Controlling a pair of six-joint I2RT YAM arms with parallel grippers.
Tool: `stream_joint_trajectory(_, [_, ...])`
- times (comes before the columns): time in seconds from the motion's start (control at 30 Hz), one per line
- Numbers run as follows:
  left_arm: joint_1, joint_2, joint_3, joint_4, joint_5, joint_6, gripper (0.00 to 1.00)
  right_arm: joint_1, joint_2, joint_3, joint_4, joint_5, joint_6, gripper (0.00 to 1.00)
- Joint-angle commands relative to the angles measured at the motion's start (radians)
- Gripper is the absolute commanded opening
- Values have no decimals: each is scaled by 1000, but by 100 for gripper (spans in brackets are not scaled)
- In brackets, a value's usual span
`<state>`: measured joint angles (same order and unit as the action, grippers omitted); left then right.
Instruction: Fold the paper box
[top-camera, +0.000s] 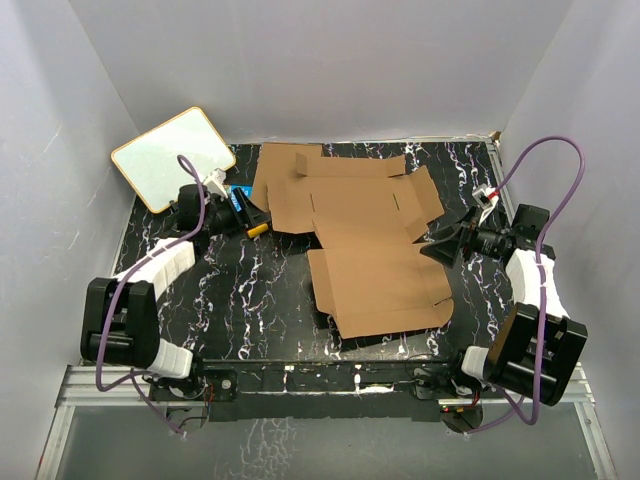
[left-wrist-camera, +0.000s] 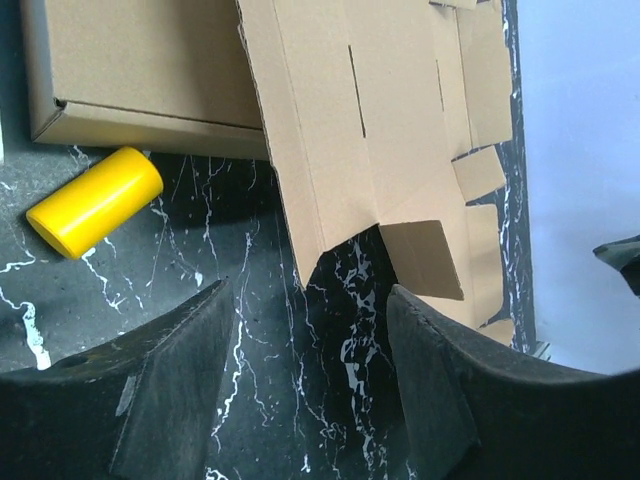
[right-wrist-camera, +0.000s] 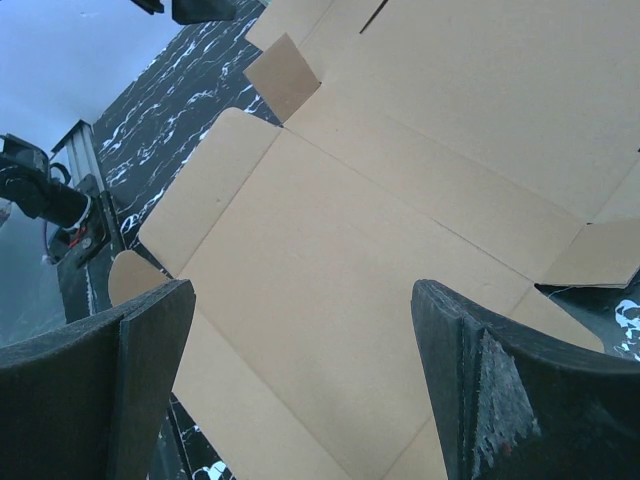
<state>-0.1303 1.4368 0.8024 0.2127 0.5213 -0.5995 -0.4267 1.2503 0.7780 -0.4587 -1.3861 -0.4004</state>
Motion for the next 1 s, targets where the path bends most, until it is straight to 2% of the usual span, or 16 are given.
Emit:
stream_joint_trajectory(0.0, [11,15,29,65,49,-32,61,5,0,64,-37,-63,-96,98])
stream_joint_trajectory(0.3, [12,142,126,78,80,-57,63,17,-53,46,-6,-6,-82,98])
stream_joint_trajectory(0.43, [11,78,78,97,69,-58,63,19,-88,41,7,-26,-70,99])
stream_joint_trajectory(0.63, [11,1,91,6,14,80,64,19,-131,22,48,7,-36,98])
stream_joint_trajectory(0.83, [11,-1,86,13,0,108,65,19,-148,4,91,32,-3,98])
stream_joint_trajectory(0.97, [11,14,67,44,-17,68,65,19,-134,-6,104,45,7,98])
